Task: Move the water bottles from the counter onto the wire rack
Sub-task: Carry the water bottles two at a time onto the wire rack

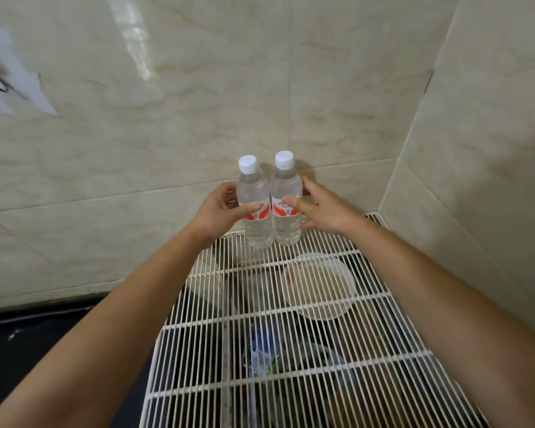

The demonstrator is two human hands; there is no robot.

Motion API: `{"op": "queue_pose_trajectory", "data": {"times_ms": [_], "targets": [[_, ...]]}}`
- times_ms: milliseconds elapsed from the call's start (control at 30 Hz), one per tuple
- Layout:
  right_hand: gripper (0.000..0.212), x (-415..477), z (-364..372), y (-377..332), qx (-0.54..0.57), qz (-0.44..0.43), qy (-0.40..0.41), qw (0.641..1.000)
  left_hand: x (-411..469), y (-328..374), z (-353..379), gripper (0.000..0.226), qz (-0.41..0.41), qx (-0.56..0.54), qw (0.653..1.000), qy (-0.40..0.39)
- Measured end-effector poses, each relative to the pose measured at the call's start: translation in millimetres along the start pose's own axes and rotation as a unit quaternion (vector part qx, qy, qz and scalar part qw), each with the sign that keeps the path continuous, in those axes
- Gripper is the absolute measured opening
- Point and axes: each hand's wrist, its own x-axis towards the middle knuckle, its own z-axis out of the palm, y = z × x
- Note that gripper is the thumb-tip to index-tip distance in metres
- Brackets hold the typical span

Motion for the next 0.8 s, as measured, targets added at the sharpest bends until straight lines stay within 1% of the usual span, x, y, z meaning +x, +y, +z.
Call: {"op": "queue_pose_trajectory", "data": {"times_ms": [133, 233, 300, 367, 433, 500, 533, 600, 700, 733, 800], "targets": [[0.063, 0.0, 7.6, 4.0, -0.002, -0.011, 0.017, 1.0, -5.0, -5.6, 7.9, 0.053, 0.003, -0.02, 1.0, 0.02], [0.065, -2.2, 8.5, 4.2, -0.082, -0.037, 0.029, 0.996, -7.6, -9.3, 14.4, 0.051, 0.009, -0.013, 0.999, 0.043], [0.068, -5.2, 9.8, 3.8, -0.098, -0.038, 0.022, 0.994, -12.9, -6.3, 16.8, 0.054, 0.007, 0.004, 0.999, 0.045], [0.072, -9.5, 11.2, 0.8, -0.09, -0.035, 0.009, 0.995, -20.2, 0.9, 15.9, 0.057, 0.016, 0.054, 0.998, 0.039], [0.08, -13.2, 10.1, -4.0, -0.099, -0.036, 0.018, 0.994, -25.7, 9.0, 9.1, 0.057, 0.052, 0.152, 0.986, 0.035], [0.095, -16.8, 6.1, -11.5, -0.154, -0.033, 0.063, 0.986, -31.3, 17.0, -4.3, 0.07, 0.07, 0.255, 0.962, 0.068], [0.097, -19.4, 3.6, -15.7, -0.195, -0.039, 0.094, 0.976, -36.5, 22.2, -12.3, 0.075, 0.07, 0.294, 0.948, 0.096], [0.092, -23.3, 0.1, -20.4, -0.284, -0.084, 0.171, 0.94, -51.5, 30.3, -27.7, 0.071, 0.09, 0.364, 0.913, 0.161], [0.085, -34.0, 10.3, -21.6, -0.386, -0.167, 0.259, 0.87, -92.3, 28.7, -48.5, 0.063, 0.123, 0.472, 0.834, 0.259], [0.084, -38.6, 17.7, -20.6, -0.4, -0.197, 0.276, 0.852, -109.0, 23.7, -54.4, 0.061, 0.127, 0.494, 0.812, 0.282], [0.08, -45.5, 40.2, -16.8, -0.417, -0.252, 0.286, 0.825, -142.0, 7.5, -65.6, 0.063, 0.104, 0.53, 0.787, 0.298]]}}
